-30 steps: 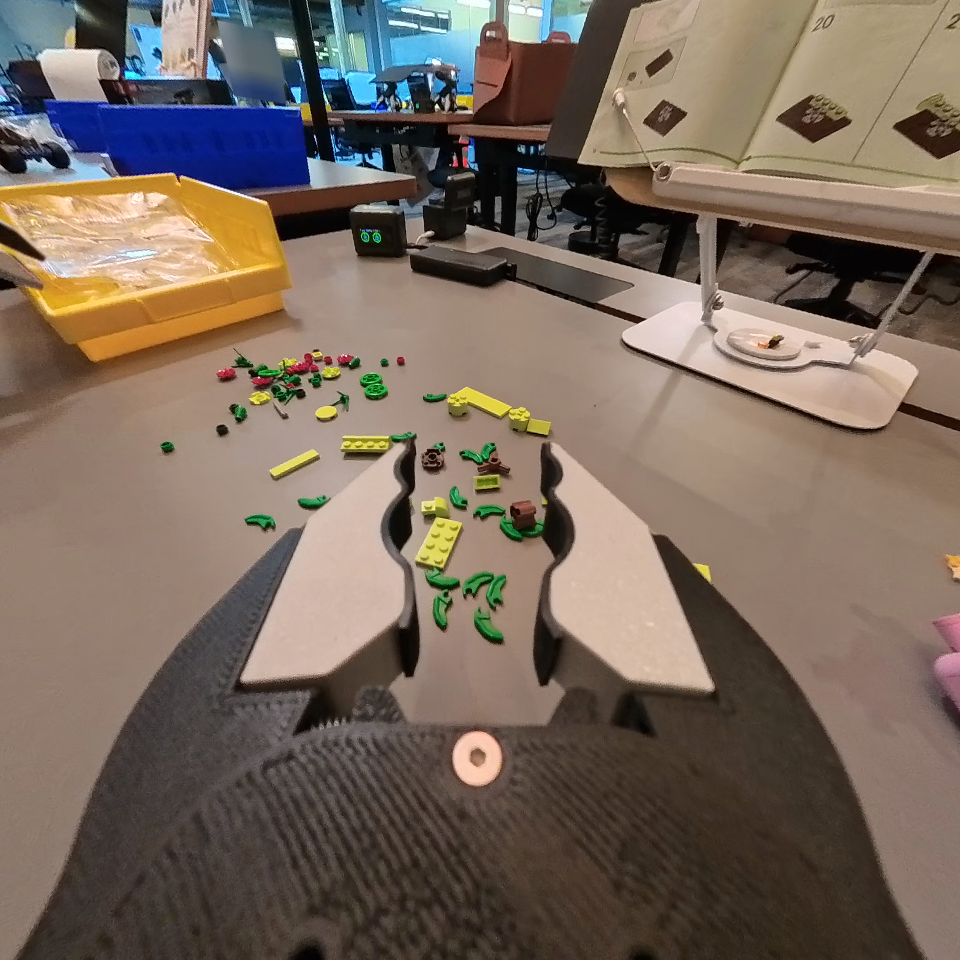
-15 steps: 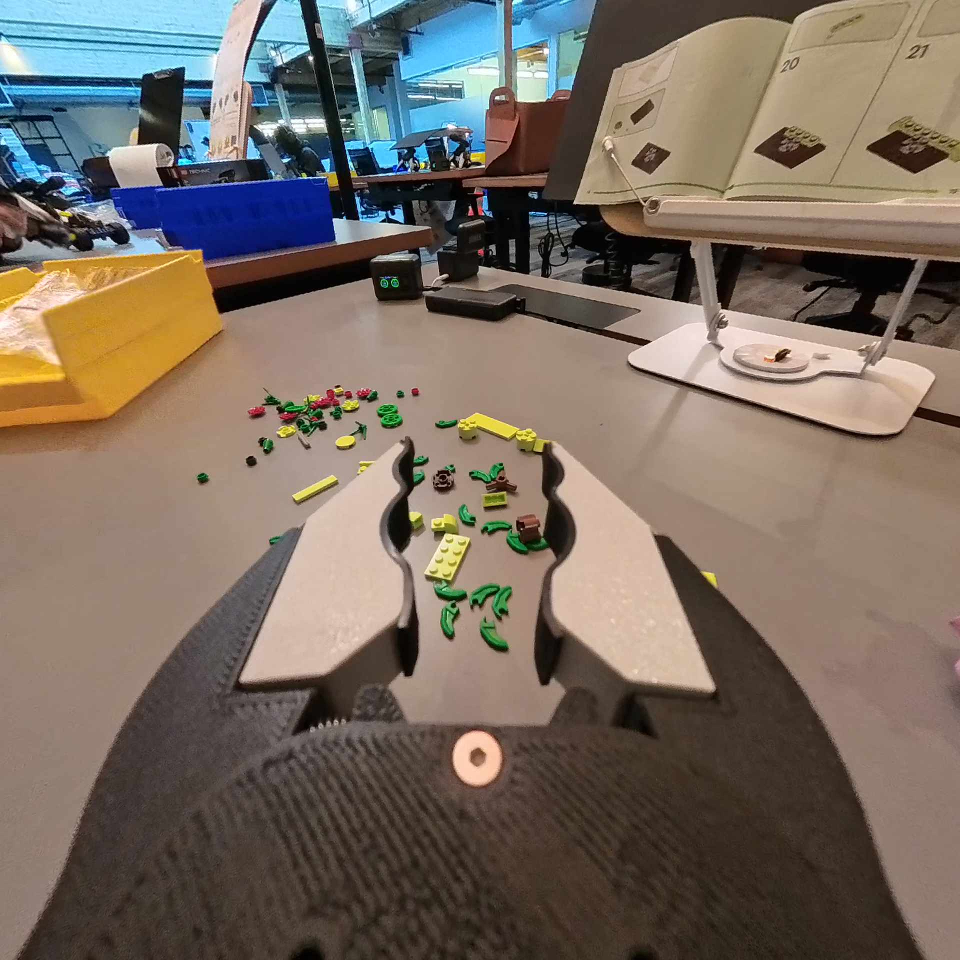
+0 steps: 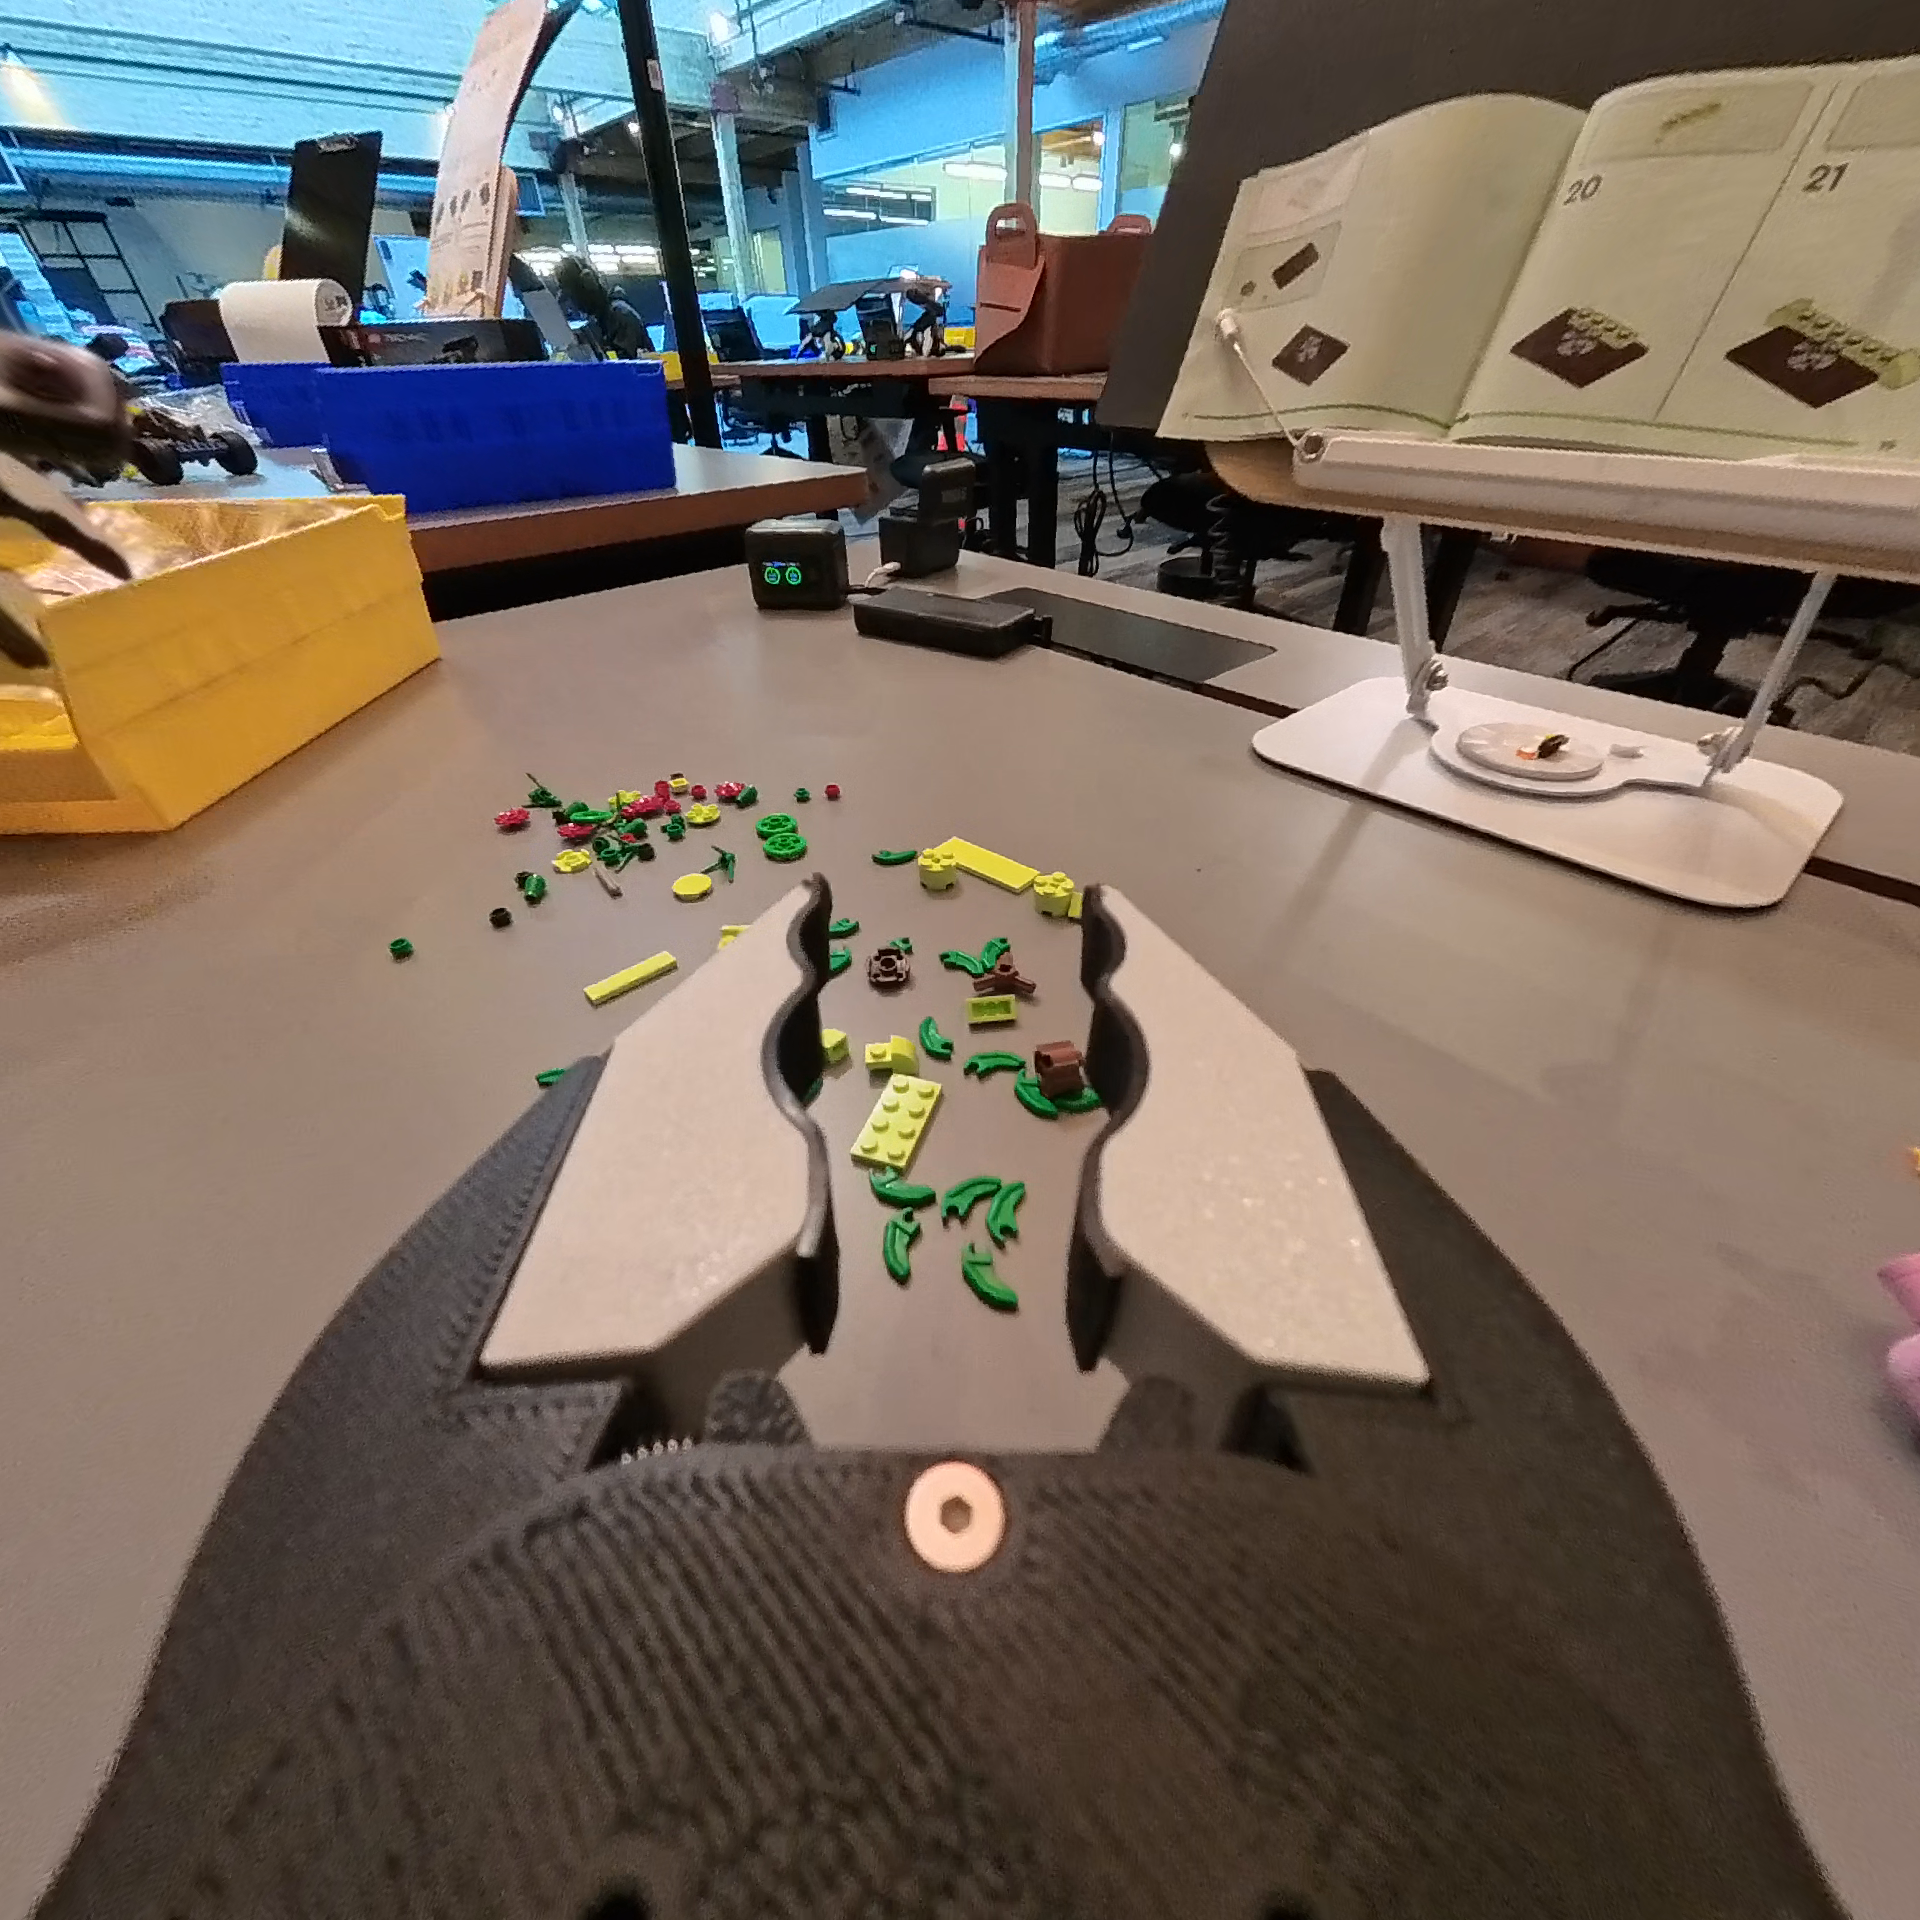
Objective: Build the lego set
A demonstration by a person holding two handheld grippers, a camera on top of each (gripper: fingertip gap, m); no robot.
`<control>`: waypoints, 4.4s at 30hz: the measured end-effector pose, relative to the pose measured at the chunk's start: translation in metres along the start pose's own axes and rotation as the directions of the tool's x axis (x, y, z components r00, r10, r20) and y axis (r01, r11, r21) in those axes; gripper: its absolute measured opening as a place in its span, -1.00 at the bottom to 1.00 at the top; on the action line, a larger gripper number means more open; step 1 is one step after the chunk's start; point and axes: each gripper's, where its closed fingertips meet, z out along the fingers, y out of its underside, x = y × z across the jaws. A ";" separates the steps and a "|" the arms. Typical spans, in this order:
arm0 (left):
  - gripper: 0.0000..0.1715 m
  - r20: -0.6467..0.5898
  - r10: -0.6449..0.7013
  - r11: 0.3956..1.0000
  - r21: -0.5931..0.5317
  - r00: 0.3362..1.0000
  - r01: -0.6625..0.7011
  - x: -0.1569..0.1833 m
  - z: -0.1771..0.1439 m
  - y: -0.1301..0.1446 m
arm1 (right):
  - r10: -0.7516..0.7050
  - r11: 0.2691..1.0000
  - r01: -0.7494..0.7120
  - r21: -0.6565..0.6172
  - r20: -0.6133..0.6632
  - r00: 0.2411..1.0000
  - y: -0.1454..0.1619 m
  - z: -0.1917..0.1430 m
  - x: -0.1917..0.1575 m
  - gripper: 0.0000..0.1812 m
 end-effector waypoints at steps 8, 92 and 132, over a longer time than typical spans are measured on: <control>-0.23 -0.138 0.003 1.000 -0.013 0.990 -0.005 0.000 0.031 -0.018 | 0.020 0.998 -0.020 0.059 0.001 1.000 -0.008 -0.007 0.002 -0.48; -0.07 -0.182 -0.645 0.664 0.347 0.742 0.662 -0.054 -0.101 0.075 | 0.253 0.939 -0.270 0.212 0.107 0.962 -0.026 -0.020 0.014 -0.47; -0.46 -0.415 -0.471 0.713 0.340 0.779 0.613 -0.066 0.015 -0.026 | 0.083 0.983 -0.074 0.166 -0.049 0.995 -0.022 -0.025 0.021 -0.71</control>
